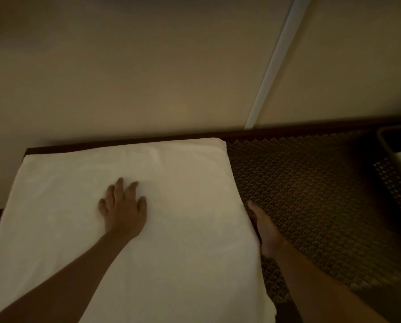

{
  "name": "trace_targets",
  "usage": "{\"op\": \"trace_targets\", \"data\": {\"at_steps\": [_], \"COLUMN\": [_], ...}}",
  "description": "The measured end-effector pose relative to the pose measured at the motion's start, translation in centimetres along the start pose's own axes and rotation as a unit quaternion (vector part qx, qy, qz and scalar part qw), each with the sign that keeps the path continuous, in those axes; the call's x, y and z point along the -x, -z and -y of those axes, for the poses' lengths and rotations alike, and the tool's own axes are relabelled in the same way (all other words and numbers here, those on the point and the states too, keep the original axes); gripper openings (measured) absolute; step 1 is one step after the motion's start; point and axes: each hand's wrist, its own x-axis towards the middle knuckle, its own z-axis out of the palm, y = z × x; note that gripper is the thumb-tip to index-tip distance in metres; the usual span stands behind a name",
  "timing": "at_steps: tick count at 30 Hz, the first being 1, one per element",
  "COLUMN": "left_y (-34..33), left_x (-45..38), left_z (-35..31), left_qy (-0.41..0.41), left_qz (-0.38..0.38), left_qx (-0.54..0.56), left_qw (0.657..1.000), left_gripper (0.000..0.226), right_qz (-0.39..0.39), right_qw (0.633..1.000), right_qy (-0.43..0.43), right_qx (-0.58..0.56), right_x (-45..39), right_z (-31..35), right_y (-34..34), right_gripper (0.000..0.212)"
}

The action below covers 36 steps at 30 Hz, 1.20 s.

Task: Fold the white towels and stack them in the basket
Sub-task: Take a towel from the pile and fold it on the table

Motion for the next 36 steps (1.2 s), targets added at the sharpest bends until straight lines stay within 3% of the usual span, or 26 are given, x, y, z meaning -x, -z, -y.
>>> {"op": "trace_targets", "data": {"at_steps": [3, 7, 12, 14, 17, 20, 27, 30, 33, 36], "left_y": [0.5, 1.5, 2.8, 3.1, 3.5, 3.9, 5.1, 5.8, 5.7, 5.3], "left_x": [-2.7, -6.9, -12.7, -14.9, -17.5, -18.2, -19.5, -20.4, -21.1, -21.3], "left_z": [0.0, -1.1, -2.7, -3.2, -3.5, -2.8, 1.3, 4.5, 6.2, 5.6], "left_qy": [-0.013, -0.051, -0.130, -0.148, -0.127, -0.134, -0.150, -0.155, -0.146, -0.133], "left_qz": [0.005, -0.001, 0.003, 0.018, 0.042, 0.042, 0.021, 0.035, 0.036, 0.007], "left_qx": [-0.002, -0.001, 0.021, 0.013, 0.000, -0.005, -0.018, -0.047, -0.047, -0.029], "left_qw": [1.000, 0.999, 0.991, 0.989, 0.991, 0.990, 0.988, 0.986, 0.987, 0.991], "left_gripper": [0.053, 0.051, 0.058, 0.061, 0.055, 0.053, 0.040, 0.057, 0.076, 0.074], "right_qz": [0.013, 0.019, -0.030, -0.067, -0.171, -0.205, -0.275, -0.308, -0.350, -0.392], "right_qw": [0.999, 0.997, 0.988, 0.979, 0.951, 0.933, 0.865, 0.843, 0.819, 0.798], "right_qy": [0.024, 0.044, 0.120, 0.159, 0.221, 0.261, 0.329, 0.335, 0.338, 0.313], "right_qx": [0.025, 0.058, 0.096, 0.107, 0.131, 0.142, 0.259, 0.287, 0.305, 0.333], "right_x": [-0.6, -3.4, -7.3, -8.8, -11.1, -11.8, -13.6, -14.8, -15.4, -15.5], "right_z": [1.7, 4.8, 10.2, 12.4, 14.7, 15.7, 16.6, 16.8, 17.5, 18.7], "right_y": [-0.2, -1.0, -4.6, -6.2, -8.0, -9.0, -9.7, -9.9, -9.9, -10.4], "right_gripper": [0.043, 0.057, 0.045, 0.031, 0.017, 0.014, 0.035, 0.037, 0.025, 0.019]}}
